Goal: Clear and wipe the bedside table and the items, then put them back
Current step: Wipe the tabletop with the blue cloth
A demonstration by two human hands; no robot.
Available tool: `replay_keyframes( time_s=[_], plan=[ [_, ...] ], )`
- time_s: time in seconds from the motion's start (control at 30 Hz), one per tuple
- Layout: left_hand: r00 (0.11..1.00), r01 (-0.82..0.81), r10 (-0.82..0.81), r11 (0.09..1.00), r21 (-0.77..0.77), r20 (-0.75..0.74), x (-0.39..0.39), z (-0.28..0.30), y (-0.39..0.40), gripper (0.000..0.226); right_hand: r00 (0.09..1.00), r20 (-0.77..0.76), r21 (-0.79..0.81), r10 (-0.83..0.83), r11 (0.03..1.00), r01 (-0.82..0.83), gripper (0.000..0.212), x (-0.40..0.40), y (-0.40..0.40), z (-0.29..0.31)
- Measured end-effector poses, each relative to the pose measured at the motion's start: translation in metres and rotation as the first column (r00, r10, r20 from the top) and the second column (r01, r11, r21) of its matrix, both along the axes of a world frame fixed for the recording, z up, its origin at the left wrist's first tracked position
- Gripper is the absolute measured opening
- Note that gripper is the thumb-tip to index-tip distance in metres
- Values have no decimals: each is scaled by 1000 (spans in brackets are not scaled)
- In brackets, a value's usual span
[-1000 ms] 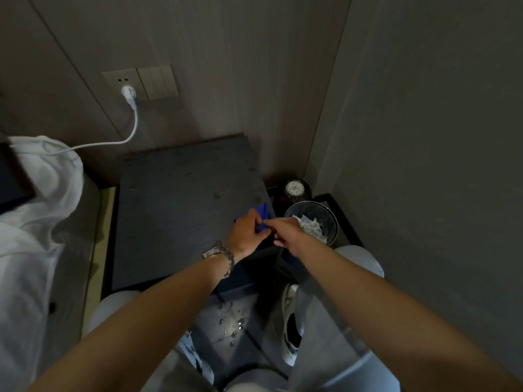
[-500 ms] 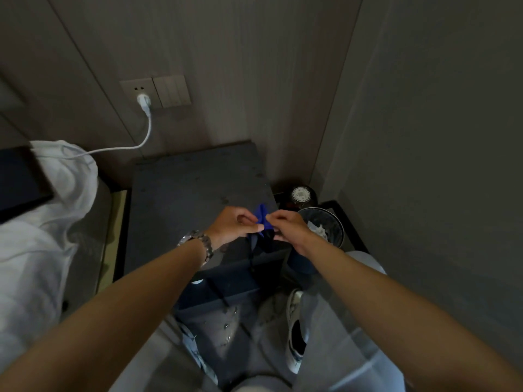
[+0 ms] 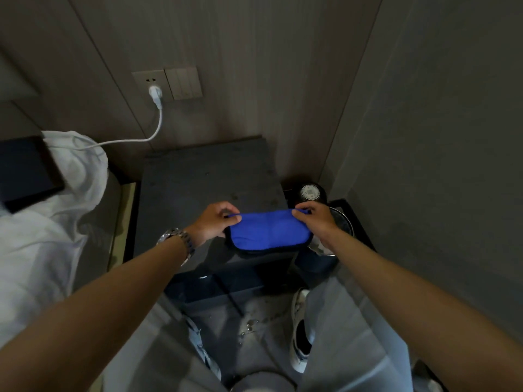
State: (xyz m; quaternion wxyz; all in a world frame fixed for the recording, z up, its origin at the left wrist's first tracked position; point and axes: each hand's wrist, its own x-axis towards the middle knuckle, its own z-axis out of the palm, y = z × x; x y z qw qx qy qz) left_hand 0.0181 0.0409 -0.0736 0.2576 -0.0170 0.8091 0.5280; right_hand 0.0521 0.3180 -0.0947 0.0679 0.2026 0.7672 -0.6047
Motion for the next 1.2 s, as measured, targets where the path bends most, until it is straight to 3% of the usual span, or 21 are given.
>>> replay_keyframes(
  time_s=[0.13, 0.3, 0.37, 0.47, 0.57, 0.63, 0.73, 0.87, 1.0, 1.13, 1.2],
  plan=[
    [985, 42, -37, 999, -23, 169, -2, -25, -10, 16, 996, 83, 10, 24, 1000, -25, 33, -4, 7, -15],
    [973, -52, -23, 948, -315, -230, -8, -49, 1, 12, 995, 103, 90, 1, 996, -10, 35, -18, 1, -31],
    [952, -89, -46, 903, -421, -301, -9, -55, 1, 16, 996, 93, 205, 1, 979, -20, 36, -23, -4, -39],
    [841, -140, -203, 814, -563, -502, -2, -60, 5, 23, 998, -11, 522, 61, 852, -47, 32, -20, -16, -45],
    [688, -67, -394, 802, -594, -610, 10, -57, 21, 14, 957, -129, 750, 259, 657, -77, 28, -2, -39, -41],
    [575, 36, -554, 752, -658, -602, 20, -65, 27, 13, 918, -121, 825, 378, 553, -119, 29, 15, -60, -39],
    [505, 125, -698, 642, -757, -508, 43, -79, 26, 31, 896, 18, 800, 443, 531, -278, 49, 42, -89, -42],
    [583, 125, -620, 707, -696, -526, 56, -83, 25, 31, 882, 192, 812, 430, 435, -389, 69, 55, -103, -60],
    [817, -8, -257, 891, -455, -517, 42, -75, 27, 24, 942, 195, 825, 274, 473, -309, 80, 37, -116, -67],
    [831, -91, -235, 836, -540, -504, 14, -73, 8, 25, 948, 272, 804, 165, 501, -319, 93, 14, -131, -67],
    [857, -95, -240, 796, -598, -456, 2, -73, 3, 40, 943, 303, 808, 140, 486, -332, 98, 7, -130, -72]
  ],
)
